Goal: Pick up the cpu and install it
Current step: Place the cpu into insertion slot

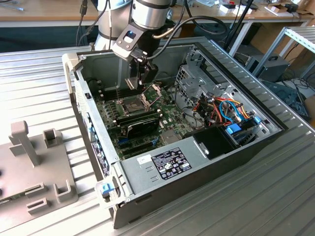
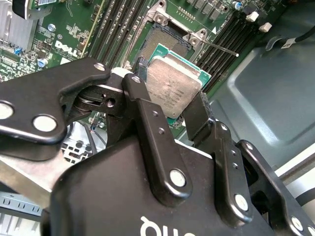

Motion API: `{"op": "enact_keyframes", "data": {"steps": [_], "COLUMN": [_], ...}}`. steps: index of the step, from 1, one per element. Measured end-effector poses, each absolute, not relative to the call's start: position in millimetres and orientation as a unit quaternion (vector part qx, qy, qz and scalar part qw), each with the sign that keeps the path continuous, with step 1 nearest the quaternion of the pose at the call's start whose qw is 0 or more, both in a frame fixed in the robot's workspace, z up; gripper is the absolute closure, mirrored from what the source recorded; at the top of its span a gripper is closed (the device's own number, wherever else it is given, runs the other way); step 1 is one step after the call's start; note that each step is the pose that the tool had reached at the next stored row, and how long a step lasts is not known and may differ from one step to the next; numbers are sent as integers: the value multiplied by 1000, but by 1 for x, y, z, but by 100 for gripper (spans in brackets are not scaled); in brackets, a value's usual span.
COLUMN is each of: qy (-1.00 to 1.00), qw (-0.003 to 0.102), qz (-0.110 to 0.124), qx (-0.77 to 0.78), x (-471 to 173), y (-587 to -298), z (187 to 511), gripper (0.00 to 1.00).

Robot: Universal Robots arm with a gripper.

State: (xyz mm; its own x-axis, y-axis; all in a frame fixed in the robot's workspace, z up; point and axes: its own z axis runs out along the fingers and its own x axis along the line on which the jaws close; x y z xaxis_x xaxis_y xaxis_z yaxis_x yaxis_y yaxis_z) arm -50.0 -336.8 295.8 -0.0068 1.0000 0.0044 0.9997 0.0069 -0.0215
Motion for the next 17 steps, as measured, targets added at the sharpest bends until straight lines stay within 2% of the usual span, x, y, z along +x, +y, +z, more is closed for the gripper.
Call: {"op": "enact_keyframes", "data": {"steps": [14, 17], "qy": [-709, -710], "qw": [9, 5], "qz": [6, 2], "qx": [-705, -704], "x": [-50, -50], "y": [-337, -337], "z": [280, 275], "gripper": [45, 45]}}
